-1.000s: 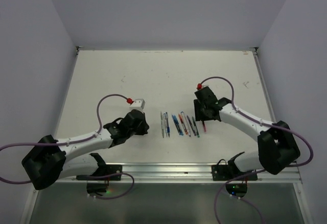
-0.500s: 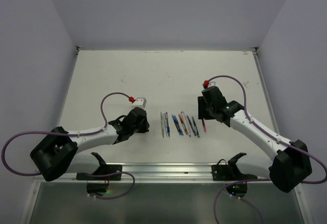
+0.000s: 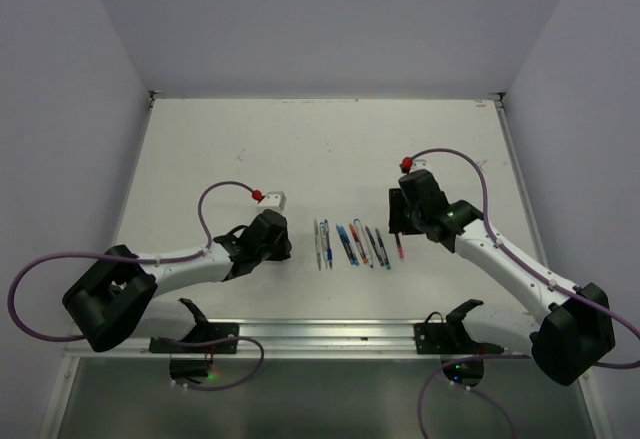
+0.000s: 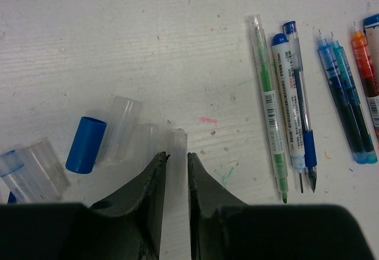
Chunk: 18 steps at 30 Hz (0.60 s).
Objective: Open the pen caps
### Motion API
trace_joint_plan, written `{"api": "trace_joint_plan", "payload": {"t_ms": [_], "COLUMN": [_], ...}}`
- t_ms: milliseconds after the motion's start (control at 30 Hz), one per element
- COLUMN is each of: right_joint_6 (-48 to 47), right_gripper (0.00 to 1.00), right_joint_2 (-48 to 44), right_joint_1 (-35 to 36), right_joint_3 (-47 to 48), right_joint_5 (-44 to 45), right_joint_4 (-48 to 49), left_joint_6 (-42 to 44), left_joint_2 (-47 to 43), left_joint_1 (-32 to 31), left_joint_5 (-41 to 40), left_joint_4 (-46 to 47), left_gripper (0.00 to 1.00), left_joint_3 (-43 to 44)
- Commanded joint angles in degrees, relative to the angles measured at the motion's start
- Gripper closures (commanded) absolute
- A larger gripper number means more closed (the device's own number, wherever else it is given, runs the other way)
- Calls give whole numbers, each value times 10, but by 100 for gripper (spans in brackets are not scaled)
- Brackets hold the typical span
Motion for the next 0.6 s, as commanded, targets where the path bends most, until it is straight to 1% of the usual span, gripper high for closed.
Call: {"api": "trace_joint_plan", "payload": {"t_ms": [0, 200, 400, 433, 467, 500, 567], "right_joint_6": [8, 9, 12, 15, 17, 18, 20], "right_gripper": [50, 50, 49, 46, 35, 31, 12], "right_joint_2": [-13, -16, -21, -24, -27, -29, -34], "right_joint_1": [-2, -2, -1, -2, -2, -1, -2], "right_joint_3": [-5, -8, -13, -14, -14, -16, -17], "right_joint_5": [-5, -6, -5, -5, -5, -4, -5], "right_joint_4": [-1, 1, 6, 6, 7, 8, 7], "left_joint_6": [5, 5, -1, -2, -4, -5, -7], "left_joint_2": [4, -4, -49, -66, -76, -85, -114], "left_joint_1": [7, 8, 8, 8, 8, 8, 8], "left_joint_5": [-15, -8, 16, 19, 21, 27, 31], "left_joint_4": [24, 24, 16, 14, 10, 5, 4], "left_gripper": [76, 76, 74, 73, 73, 72, 69], "left_joint_3": [13, 12, 17, 20, 24, 25, 34]}}
